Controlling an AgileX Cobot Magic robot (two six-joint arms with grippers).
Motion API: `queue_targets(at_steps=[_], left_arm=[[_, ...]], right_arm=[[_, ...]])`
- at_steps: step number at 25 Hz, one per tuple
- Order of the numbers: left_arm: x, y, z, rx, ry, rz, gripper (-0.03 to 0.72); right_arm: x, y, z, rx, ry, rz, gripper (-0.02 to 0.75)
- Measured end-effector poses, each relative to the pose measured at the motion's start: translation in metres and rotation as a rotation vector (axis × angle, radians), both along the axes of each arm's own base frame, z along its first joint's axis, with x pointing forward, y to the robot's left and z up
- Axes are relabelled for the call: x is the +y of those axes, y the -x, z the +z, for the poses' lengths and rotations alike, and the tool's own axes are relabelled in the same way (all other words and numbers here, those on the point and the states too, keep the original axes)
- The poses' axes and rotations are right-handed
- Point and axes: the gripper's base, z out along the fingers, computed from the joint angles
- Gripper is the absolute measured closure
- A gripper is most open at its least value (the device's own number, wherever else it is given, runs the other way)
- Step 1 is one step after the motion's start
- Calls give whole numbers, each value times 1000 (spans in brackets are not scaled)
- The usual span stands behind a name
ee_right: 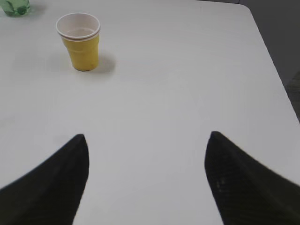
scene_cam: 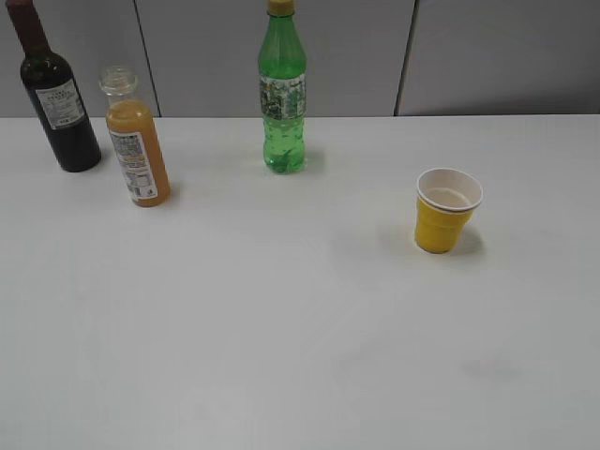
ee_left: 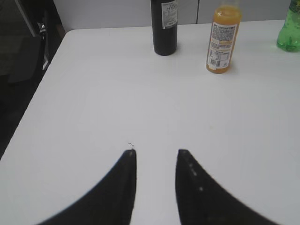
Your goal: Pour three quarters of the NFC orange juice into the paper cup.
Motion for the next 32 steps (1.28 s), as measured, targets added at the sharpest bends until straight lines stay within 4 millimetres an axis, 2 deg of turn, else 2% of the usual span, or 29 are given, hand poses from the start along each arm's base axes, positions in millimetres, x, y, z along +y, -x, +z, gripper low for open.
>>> queue_targets(at_steps=[32], left_arm=[[0, 0, 0, 0, 0, 0, 468]], right_arm=[[0, 0, 0, 0, -5, 3, 155]])
